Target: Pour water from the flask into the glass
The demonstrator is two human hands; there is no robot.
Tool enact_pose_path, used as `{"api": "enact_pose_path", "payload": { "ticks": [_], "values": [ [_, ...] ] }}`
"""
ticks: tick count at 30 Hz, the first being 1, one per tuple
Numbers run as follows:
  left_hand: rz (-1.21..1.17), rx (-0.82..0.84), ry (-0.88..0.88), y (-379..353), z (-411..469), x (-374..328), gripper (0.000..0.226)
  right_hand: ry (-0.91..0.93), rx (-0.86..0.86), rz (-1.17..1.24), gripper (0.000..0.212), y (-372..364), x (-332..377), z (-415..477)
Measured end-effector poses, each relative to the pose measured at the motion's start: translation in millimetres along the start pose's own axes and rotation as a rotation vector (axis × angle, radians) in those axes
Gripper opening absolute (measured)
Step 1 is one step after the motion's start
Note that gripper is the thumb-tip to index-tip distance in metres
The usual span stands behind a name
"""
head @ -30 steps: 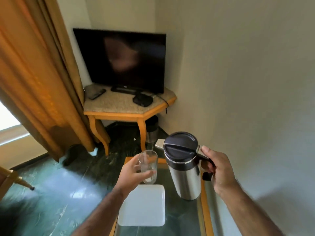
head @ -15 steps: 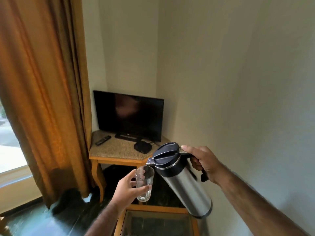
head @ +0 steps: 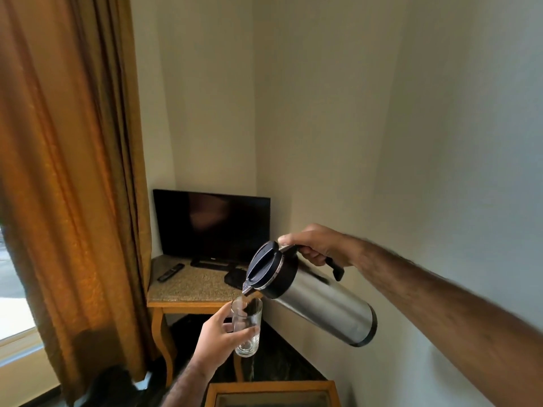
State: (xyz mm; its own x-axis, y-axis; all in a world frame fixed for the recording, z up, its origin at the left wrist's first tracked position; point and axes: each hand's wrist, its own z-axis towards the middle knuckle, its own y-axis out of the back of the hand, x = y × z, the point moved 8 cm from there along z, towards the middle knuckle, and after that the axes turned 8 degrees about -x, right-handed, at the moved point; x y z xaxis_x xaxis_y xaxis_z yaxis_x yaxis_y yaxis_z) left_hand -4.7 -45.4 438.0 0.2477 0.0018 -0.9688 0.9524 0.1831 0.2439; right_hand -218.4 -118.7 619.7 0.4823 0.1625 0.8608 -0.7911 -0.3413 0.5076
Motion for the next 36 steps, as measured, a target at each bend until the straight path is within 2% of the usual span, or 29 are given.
{"api": "enact_pose_path", "payload": {
  "ticks": [6,10,15,20,26,33,36],
  "values": [
    [-0.014,0.005,-0.017,4.3,-6.6,-11.1,0.053,-0.013,0.121,-0.191,0.057,-3.4,25.4,10.3],
    [-0.026,0.003,-0.02,6.8,-8.2,-15.0,0.05,-0.038,0.179,-0.221,0.055,-7.2,33.1,13.3],
    [-0.01,-0.01,-0.027,10.6,-7.0,-16.6,0.049,-0.044,0.211,-0.254,0.054,-13.9,36.9,17.0],
    [-0.004,-0.011,-0.022,13.6,-4.6,-16.7,0.062,-0.038,0.238,-0.296,0.055,-22.6,43.9,20.6],
    [0.015,-0.038,-0.028,16.2,-6.7,-18.9,0.052,-0.029,0.25,-0.329,0.055,-22.4,52.6,25.0],
    [0.009,-0.054,-0.026,13.3,-6.7,-19.9,0.051,-0.018,0.255,-0.398,0.055,-22.1,67.8,27.5],
    [0.013,-0.055,-0.02,12.6,-6.1,-15.7,0.058,-0.02,0.259,-0.406,0.055,-21.3,71.9,27.9]
  ]
}}
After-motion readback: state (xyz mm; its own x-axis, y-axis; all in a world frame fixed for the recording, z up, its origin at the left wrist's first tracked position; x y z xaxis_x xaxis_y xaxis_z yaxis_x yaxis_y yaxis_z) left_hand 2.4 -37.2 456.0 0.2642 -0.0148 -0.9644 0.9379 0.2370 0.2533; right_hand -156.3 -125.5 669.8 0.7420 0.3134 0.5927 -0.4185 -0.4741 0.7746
